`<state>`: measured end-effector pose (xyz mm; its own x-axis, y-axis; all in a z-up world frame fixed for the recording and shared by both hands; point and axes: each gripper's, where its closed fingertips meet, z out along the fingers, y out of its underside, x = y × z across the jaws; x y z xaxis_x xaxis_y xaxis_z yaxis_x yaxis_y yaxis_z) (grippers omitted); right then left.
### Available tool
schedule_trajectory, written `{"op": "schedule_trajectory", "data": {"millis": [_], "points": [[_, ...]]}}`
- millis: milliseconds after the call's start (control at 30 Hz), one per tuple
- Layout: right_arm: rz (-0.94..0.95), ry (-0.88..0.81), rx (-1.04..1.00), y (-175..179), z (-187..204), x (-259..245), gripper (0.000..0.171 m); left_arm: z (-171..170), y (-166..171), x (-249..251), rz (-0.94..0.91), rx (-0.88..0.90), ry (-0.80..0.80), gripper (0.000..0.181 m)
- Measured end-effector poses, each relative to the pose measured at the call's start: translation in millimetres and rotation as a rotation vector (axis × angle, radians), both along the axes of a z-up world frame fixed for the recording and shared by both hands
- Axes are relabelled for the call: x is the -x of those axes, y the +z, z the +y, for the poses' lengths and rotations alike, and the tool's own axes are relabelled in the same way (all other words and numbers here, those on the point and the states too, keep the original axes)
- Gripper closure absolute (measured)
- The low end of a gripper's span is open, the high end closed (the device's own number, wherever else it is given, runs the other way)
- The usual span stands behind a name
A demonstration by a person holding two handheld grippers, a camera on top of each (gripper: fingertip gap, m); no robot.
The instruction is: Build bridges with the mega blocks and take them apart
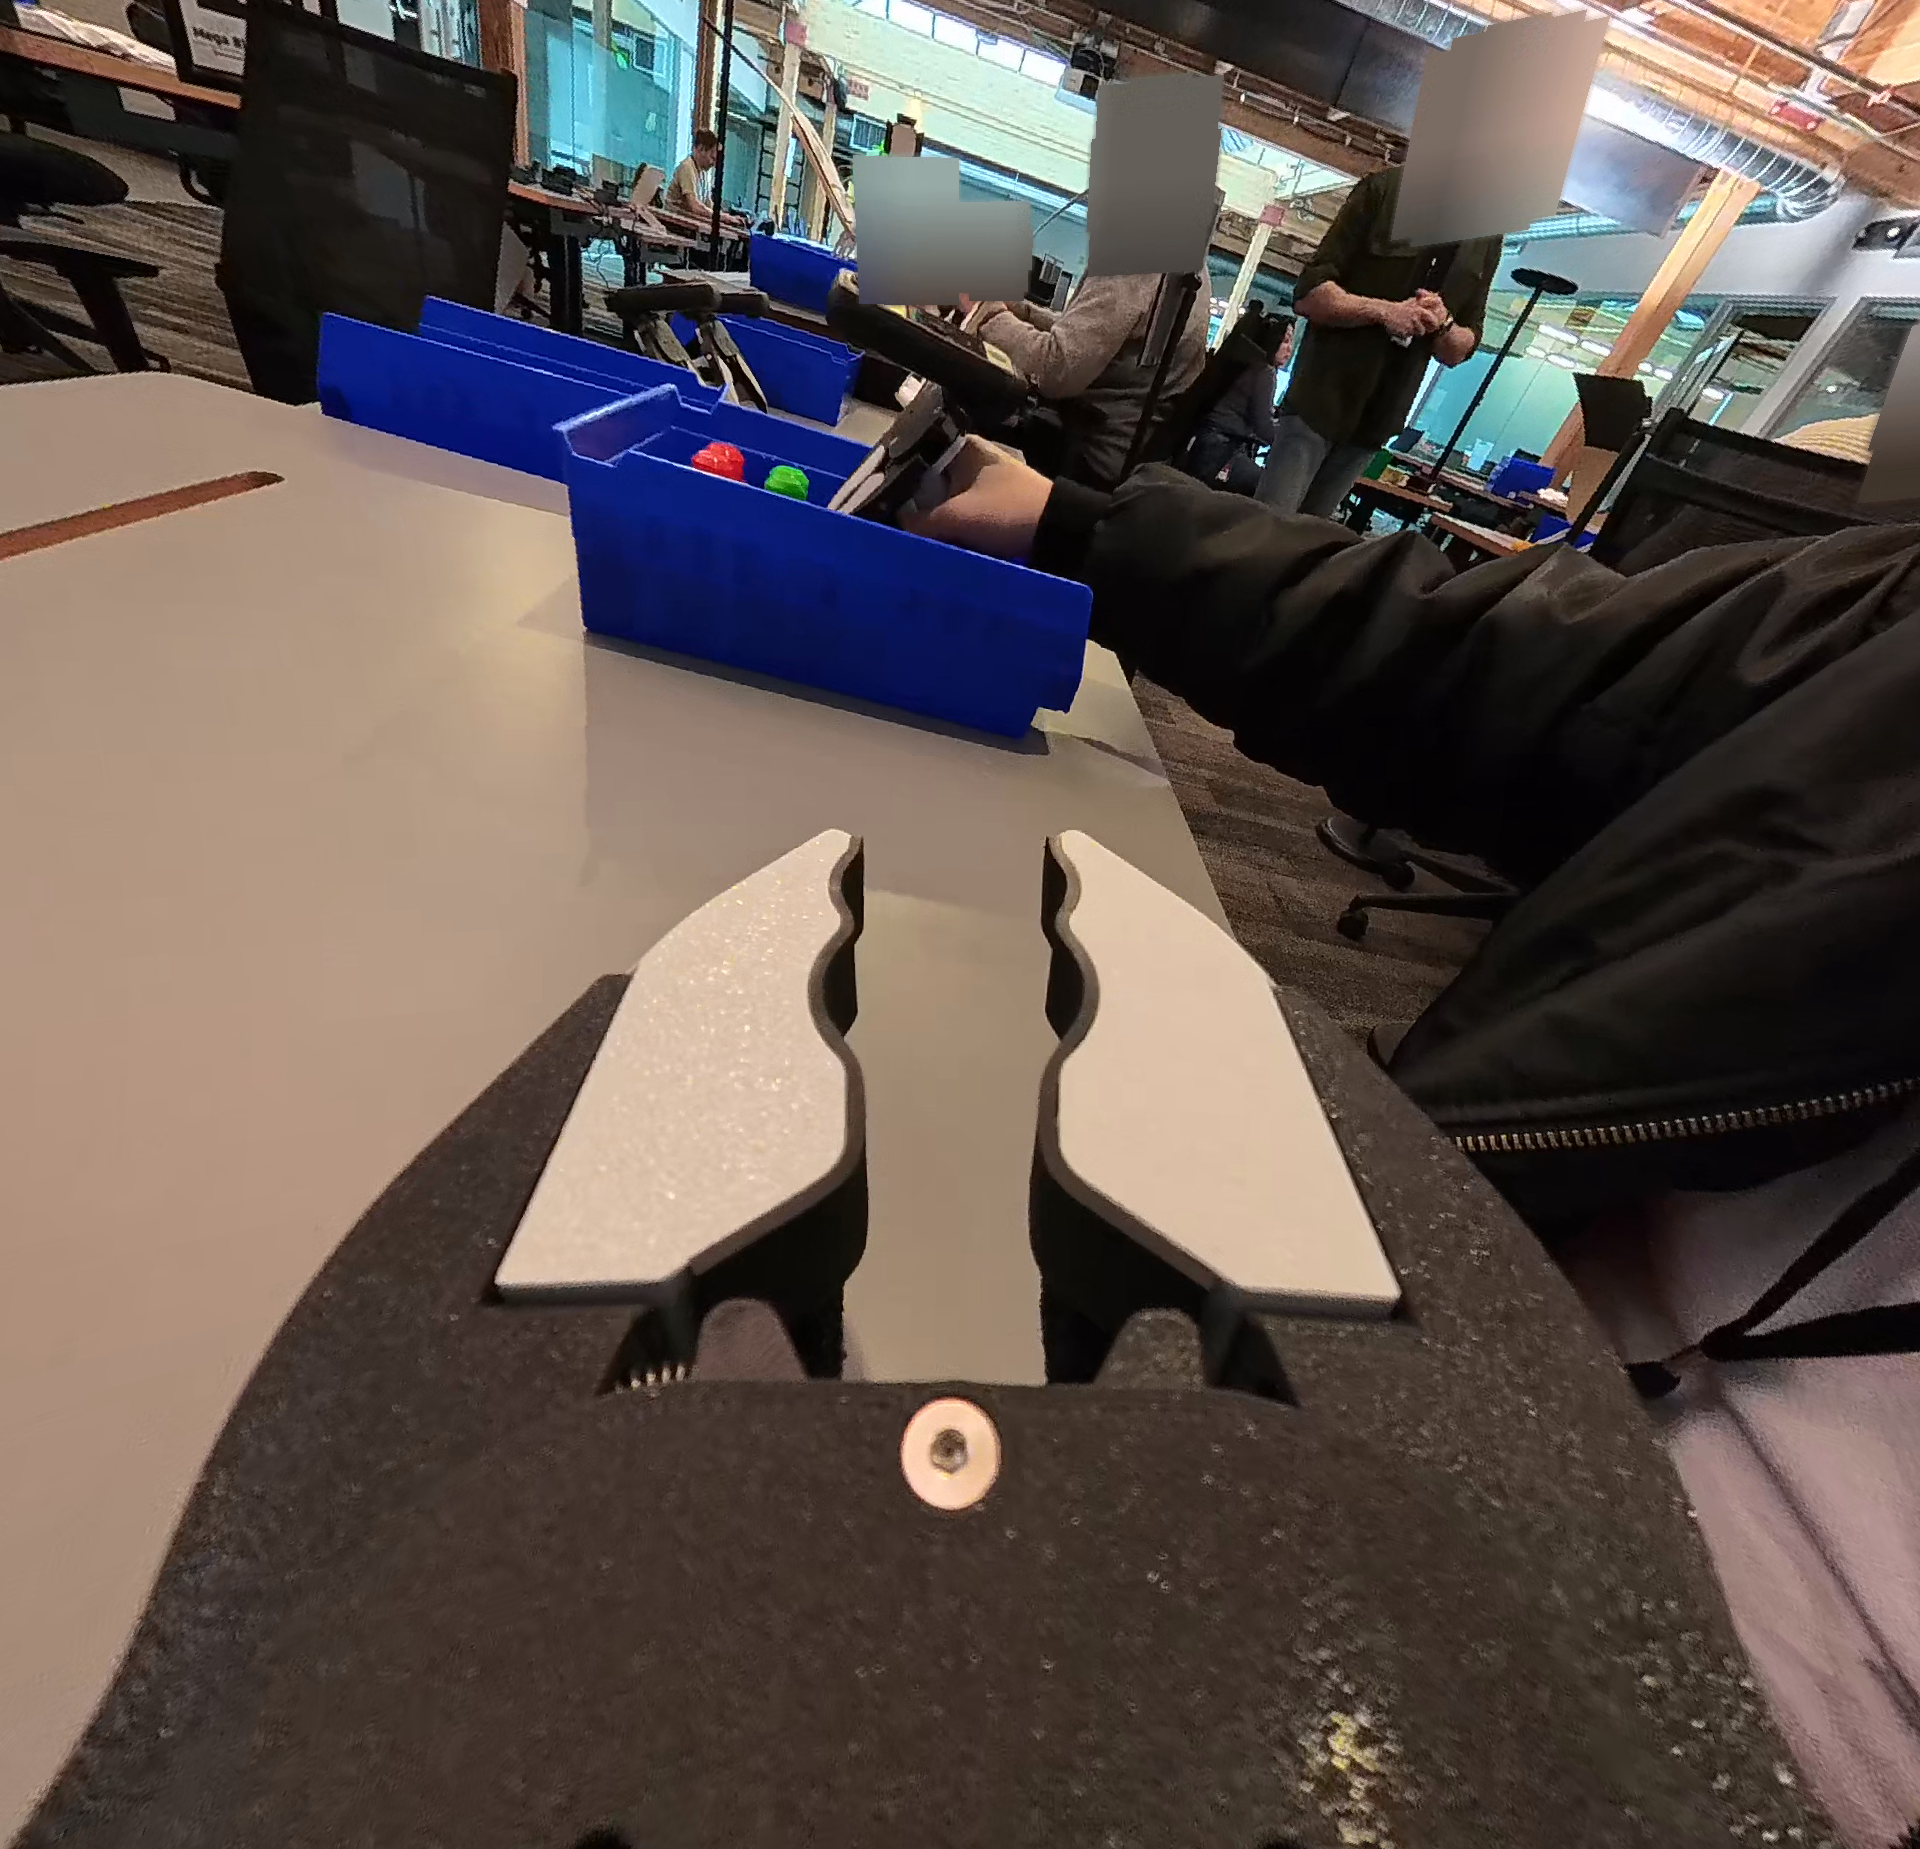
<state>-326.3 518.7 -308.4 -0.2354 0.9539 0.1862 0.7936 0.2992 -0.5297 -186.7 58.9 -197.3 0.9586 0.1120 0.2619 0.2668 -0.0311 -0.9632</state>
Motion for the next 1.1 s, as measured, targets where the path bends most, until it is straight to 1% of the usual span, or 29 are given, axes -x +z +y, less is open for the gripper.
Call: {"op": "schedule_trajectory", "data": {"millis": [100,167,233,333,400,467,533,600,667,733,800,833,900,967,1033,1100], "points": [[0.023,-0.008,0.021,10,-1,-12,0.170,-3,2,4,0.008,0.003,0.025,0.147],[0.088,0.002,0.033,30,-7,-23,0.171,-7,5,6,0.028,0.009,0.050,0.147],[0.211,0.033,0.045,64,-22,-35,0.171,-12,11,7,0.067,0.030,0.097,0.146],[0.448,0.127,0.101,133,-64,-55,0.171,-32,30,-4,0.090,0.021,0.190,0.140],[0.538,0.214,0.166,168,-101,-68,0.159,-58,46,-23,0.106,-0.012,0.249,0.131],[0.567,0.306,0.278,188,-142,-77,0.150,-97,53,-39,0.100,0.000,0.353,0.129],[0.562,0.398,0.422,199,-184,-82,0.136,-151,56,-55,0.118,0.048,0.484,0.129],[0.560,0.477,0.525,203,-220,-86,0.134,-224,57,-62,0.158,0.154,0.697,0.131],[0.572,0.524,0.552,201,-249,-84,0.132,-306,57,-69,0.174,0.253,0.909,0.133],[0.563,0.560,0.549,193,-276,-81,0.131,-375,50,-75,0.096,0.321,1.030,0.132],[0.538,0.584,0.556,182,-304,-79,0.132,-425,41,-74,-0.002,0.337,1.103,0.132],[0.524,0.596,0.556,177,-318,-78,0.132,-441,36,-71,-0.055,0.323,1.113,0.132],[0.493,0.622,0.559,169,-346,-78,0.133,-456,24,-56,-0.198,0.272,1.099,0.138],[0.472,0.654,0.558,167,-373,-79,0.133,-464,14,-28,-0.366,0.177,1.086,0.136],[0.459,0.695,0.545,169,-400,-83,0.133,-465,10,5,-0.481,0.082,1.049,0.140],[0.447,0.740,0.515,171,-421,-89,0.133,-476,-5,39,-0.581,0.089,1.097,0.134]]}}
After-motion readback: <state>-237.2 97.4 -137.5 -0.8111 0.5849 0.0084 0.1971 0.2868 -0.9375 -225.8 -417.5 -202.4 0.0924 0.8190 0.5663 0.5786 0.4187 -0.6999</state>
